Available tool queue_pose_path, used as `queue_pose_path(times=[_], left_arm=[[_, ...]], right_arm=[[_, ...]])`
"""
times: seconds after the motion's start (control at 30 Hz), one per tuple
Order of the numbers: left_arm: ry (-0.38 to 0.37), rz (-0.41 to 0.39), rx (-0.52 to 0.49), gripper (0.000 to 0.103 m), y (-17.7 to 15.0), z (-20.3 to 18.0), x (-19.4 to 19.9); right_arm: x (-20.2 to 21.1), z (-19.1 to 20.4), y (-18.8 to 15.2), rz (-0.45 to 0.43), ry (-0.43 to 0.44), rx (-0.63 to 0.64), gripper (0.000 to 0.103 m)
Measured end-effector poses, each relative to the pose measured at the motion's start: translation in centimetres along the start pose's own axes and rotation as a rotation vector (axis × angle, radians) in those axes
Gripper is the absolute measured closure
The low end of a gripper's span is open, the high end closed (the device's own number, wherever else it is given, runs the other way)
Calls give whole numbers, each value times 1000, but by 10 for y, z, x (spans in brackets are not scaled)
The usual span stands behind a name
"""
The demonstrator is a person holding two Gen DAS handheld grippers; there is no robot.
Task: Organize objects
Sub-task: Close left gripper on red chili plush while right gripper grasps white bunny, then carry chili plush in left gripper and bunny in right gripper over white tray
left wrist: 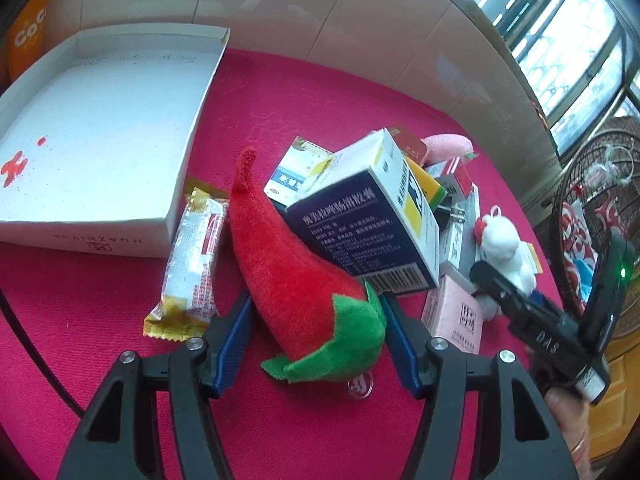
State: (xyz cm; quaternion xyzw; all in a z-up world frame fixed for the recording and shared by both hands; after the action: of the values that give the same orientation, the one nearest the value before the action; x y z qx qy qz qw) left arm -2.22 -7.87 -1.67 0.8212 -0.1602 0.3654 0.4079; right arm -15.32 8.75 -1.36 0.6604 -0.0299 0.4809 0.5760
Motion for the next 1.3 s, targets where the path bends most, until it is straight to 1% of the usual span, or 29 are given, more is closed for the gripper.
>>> queue_pose_path(times=[0.1, 0.13, 0.2, 0.23, 0.27, 0.33, 0.37, 0.47, 0.63, 0.77, 1.03, 1.17, 1.3], left_arm=[[23, 1, -18, 40, 4, -5, -6], [29, -4, -28, 40, 4, -7, -7], [28, -20, -48, 40, 1, -8, -7], [26, -28, -59, 41, -1, -8, -6], [21, -37, -70, 44, -2, -8, -6], [4, -47, -80, 49, -5, -8, -4], [-2, -53, -85, 52, -6, -8, -3], [-11, -67, -102, 56, -11, -10, 1], [-8, -97, -133, 56, -15, -14, 8], [-12, -130, -152, 56, -17, -16, 17], [-25, -246, -254, 56, -16, -34, 43], [-14, -305, -277, 56, -11, -36, 59], [-3, -358, -274, 56, -4, -28, 72]], right_arm=[[1, -1, 0, -2, 7, -10, 2], [-2, 1, 2, -1, 13, -12, 4], [-1, 3, 2, -9, 45, -9, 14], [1, 5, 2, -16, 64, -5, 27], [3, 7, 2, -27, 75, 5, 40], [6, 10, 2, -42, 70, 26, 49], [7, 12, 2, -45, 63, 35, 49], [9, 11, 1, -50, 70, 28, 51], [20, 5, -1, -75, 62, 8, 51], [34, -2, 1, -112, 54, -24, 51], [64, -5, 13, -178, 69, -58, 51], [71, -1, 17, -198, 83, -62, 51], [78, 4, 22, -222, 88, -64, 51]])
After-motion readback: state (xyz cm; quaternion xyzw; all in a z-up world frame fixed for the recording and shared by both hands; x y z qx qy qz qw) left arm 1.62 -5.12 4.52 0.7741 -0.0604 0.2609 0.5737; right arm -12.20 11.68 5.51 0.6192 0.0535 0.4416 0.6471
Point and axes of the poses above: each gripper's, at about its wrist camera, not at the fingertips, and x roughly against the way its jaws point, z to its left, y to its top, the point moved 3 cm from there along -x, roughly the way its jaws point, and after that the axes turned 4 degrees about -z, right-handed, at the moved point
